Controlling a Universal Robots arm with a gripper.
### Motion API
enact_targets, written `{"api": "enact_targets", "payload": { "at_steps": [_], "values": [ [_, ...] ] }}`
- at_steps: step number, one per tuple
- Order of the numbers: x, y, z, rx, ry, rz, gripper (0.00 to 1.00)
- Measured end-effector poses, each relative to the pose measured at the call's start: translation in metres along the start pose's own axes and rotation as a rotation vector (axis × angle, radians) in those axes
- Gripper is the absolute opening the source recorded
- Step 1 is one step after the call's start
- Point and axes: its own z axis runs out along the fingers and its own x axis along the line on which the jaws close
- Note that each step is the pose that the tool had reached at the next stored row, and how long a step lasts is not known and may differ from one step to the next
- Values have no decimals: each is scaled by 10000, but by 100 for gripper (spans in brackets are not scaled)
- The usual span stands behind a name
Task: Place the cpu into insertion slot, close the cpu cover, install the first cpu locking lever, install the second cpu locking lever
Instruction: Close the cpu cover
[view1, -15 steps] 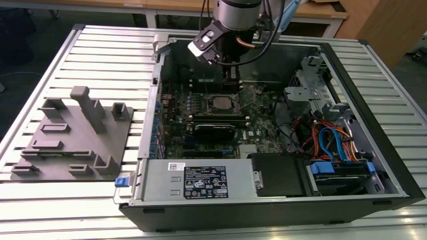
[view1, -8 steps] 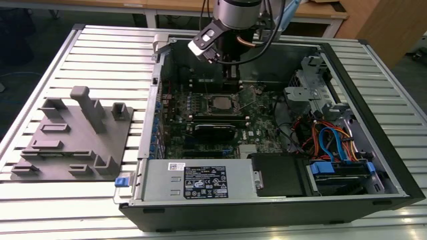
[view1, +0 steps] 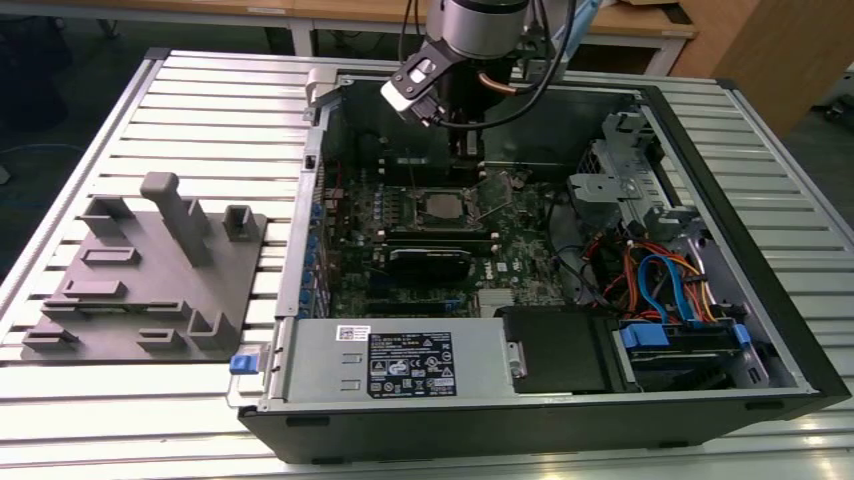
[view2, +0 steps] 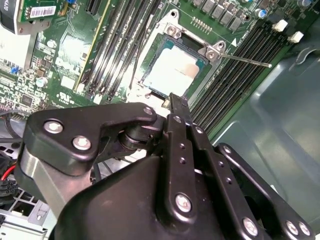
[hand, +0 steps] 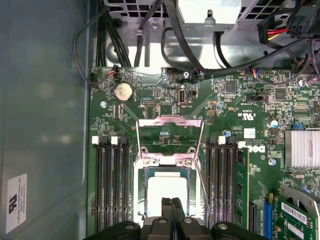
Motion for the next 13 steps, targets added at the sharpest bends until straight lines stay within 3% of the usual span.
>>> {"api": "enact_targets", "payload": {
  "at_steps": [13],
  "values": [
    [0, 33, 0, 0, 0, -1, 10]
  ]
}}
